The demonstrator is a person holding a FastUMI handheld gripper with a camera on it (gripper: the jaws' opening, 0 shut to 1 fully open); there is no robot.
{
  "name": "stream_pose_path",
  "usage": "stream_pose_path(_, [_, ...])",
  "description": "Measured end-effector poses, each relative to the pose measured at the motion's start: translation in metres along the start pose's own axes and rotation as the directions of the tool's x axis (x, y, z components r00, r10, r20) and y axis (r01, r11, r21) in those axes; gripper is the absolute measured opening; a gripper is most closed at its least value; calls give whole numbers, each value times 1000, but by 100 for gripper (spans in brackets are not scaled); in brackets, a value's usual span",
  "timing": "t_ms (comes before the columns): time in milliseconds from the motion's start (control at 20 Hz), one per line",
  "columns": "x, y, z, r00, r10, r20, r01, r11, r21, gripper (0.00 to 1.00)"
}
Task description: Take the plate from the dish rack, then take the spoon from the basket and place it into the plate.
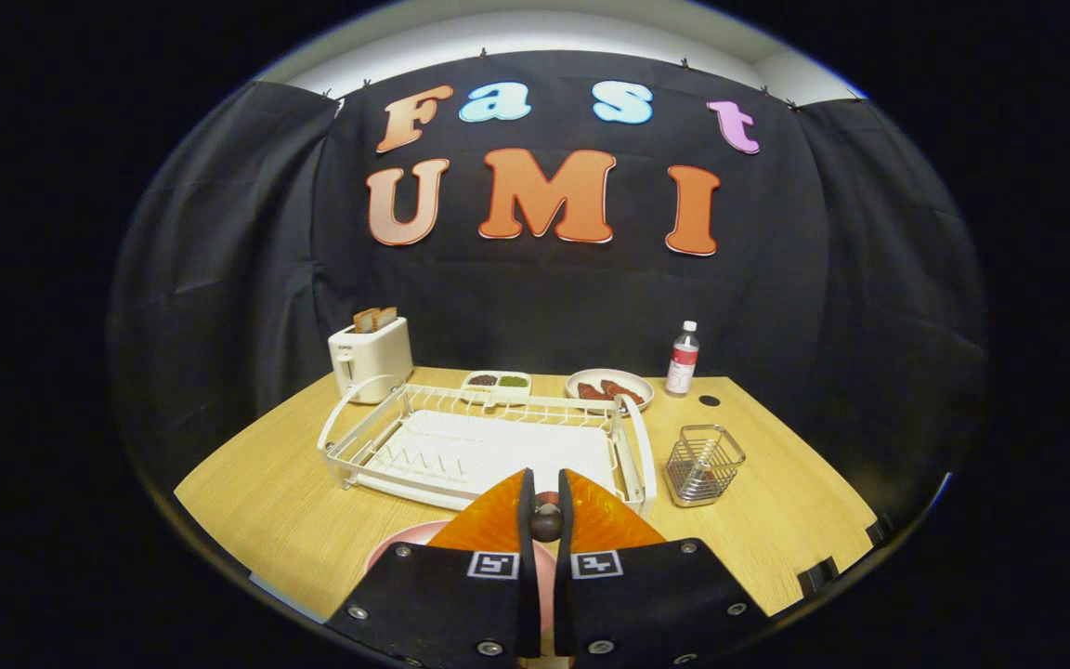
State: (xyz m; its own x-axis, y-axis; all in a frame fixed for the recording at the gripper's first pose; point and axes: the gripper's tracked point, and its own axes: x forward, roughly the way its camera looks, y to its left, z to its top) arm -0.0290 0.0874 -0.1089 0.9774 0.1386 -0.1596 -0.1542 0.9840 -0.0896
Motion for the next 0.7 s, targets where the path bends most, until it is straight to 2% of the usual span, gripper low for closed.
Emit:
stream_pose_path(350, [5, 42, -42, 995, 71, -65, -72, 997, -7, 6])
stream_pose_path(700, [12, 58, -73, 991, 94, -99, -97, 995, -35, 6])
